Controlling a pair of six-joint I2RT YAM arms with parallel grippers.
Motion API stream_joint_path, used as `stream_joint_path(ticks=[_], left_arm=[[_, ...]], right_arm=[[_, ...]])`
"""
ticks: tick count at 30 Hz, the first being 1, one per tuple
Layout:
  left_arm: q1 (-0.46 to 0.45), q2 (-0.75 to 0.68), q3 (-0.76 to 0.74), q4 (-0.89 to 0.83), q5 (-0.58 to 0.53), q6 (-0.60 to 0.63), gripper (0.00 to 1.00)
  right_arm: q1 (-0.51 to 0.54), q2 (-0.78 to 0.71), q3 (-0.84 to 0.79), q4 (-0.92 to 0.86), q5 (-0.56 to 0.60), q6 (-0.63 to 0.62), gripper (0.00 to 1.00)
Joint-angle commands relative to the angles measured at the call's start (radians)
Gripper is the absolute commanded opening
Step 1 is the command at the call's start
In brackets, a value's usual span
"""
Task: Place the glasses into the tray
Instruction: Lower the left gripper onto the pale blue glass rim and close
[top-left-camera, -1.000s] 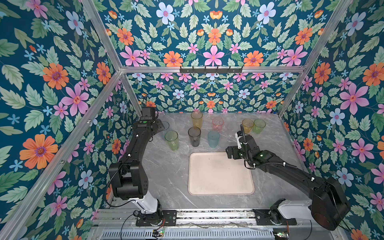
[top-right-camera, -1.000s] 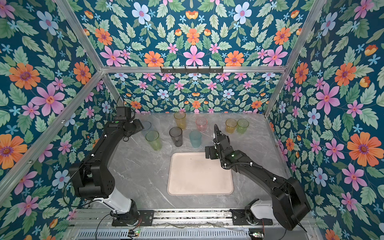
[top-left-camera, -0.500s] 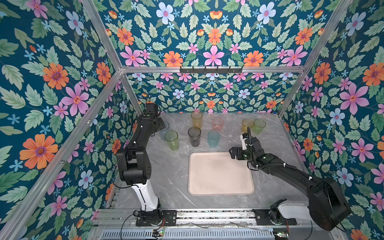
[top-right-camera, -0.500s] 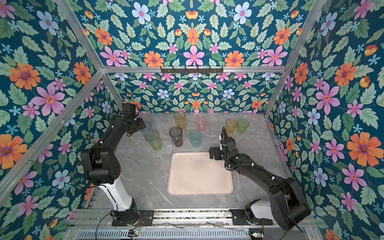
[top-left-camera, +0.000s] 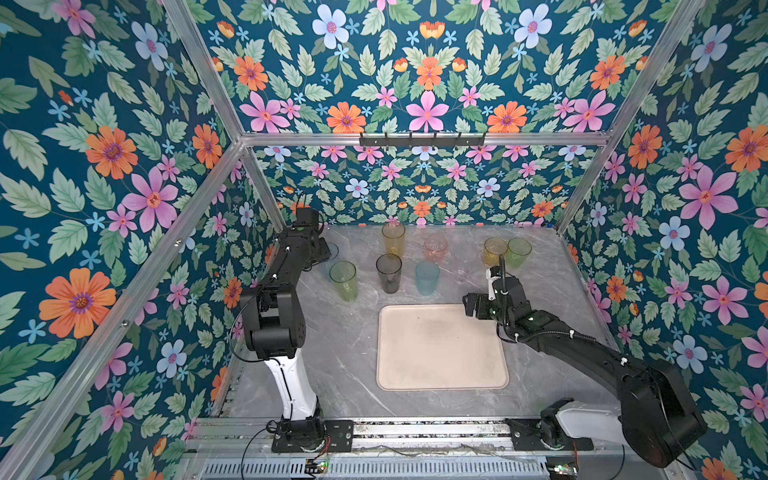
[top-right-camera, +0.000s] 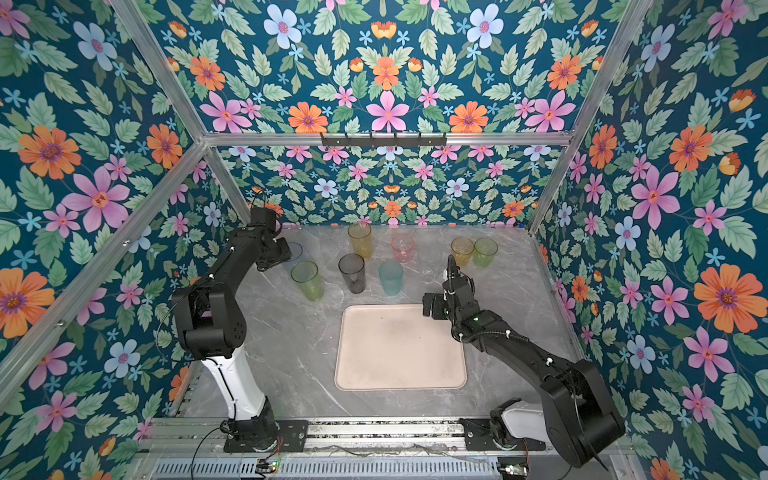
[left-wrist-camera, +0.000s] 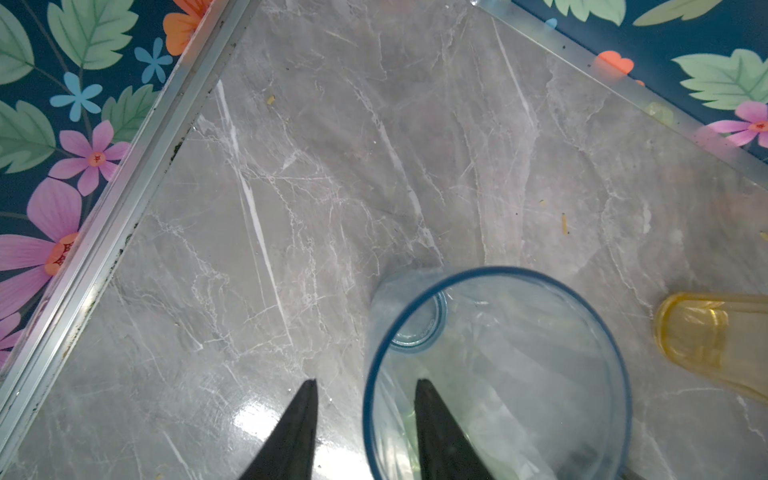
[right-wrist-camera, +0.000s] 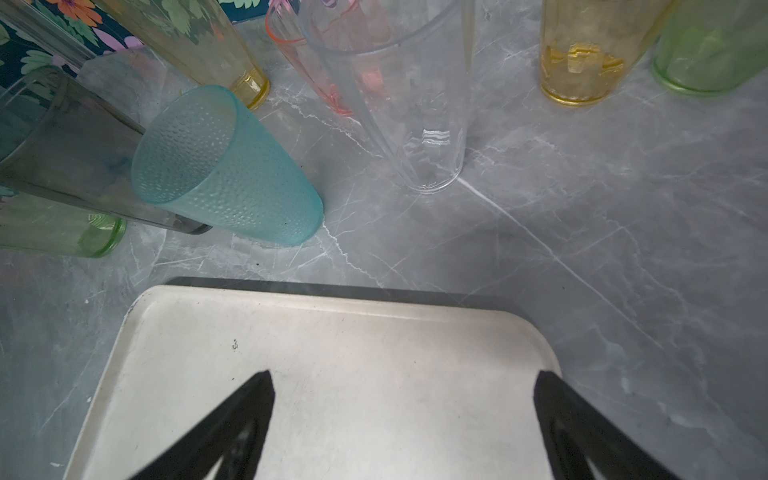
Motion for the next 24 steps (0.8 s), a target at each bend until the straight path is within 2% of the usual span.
stream_joint_path(ticks=[1,11,24], left_arm=[[0.001,0.019,0.026,-0.028,-0.009,0.021,0.37],[0.001,0.065,0.099,-0.068,-0.005,0.032,0.23],[0.001,0.069,0.096,-0.066,0.011,0.036,0.13]], right_arm=[[0.0,0.0,0.003,0.018,0.016,0.01,0.99],[0.0,0.024,0.013,0.008,0.014,0.013,0.99],[0.0,0.037,0.023,-0.008,0.031,0.021,0.99]])
